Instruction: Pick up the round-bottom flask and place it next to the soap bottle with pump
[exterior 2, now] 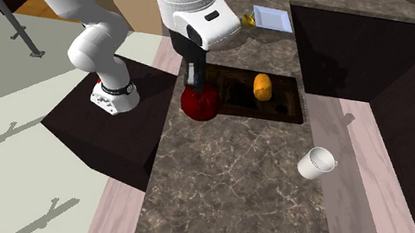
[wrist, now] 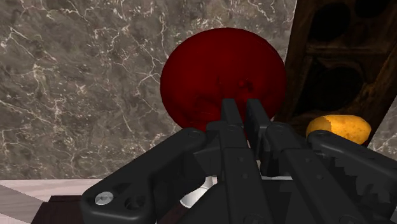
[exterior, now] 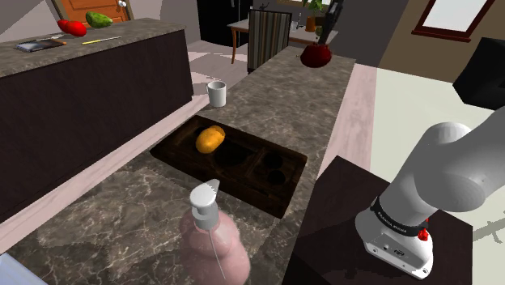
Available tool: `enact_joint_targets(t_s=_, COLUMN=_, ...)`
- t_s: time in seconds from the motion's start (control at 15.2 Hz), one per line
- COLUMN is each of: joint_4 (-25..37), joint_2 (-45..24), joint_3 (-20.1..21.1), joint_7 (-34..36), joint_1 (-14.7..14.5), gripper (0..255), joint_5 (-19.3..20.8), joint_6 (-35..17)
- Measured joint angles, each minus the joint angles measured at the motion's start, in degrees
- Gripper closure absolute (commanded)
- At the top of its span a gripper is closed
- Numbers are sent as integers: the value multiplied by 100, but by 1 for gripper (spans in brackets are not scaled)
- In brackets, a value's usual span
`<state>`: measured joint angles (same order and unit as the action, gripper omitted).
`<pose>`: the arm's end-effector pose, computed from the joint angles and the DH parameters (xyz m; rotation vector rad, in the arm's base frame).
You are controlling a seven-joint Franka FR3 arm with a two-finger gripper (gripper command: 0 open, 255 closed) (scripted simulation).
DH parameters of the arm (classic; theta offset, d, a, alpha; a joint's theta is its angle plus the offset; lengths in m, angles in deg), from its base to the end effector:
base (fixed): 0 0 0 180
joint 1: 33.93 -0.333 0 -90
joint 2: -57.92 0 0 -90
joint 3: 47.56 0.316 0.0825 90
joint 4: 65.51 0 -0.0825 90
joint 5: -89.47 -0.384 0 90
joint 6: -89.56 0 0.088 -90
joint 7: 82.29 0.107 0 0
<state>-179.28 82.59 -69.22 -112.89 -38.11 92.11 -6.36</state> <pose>0.4043 -0.1664 0.6315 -3.0465 -0.3924 -0.1956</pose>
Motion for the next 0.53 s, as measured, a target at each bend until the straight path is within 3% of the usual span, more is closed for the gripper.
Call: enact_joint_targets(t_s=0.53, joint_4=839, joint_2=-209, joint_3=-2, joint_7=-7, joint_1=-46, gripper=255, joint_5=-70, joint_6=638)
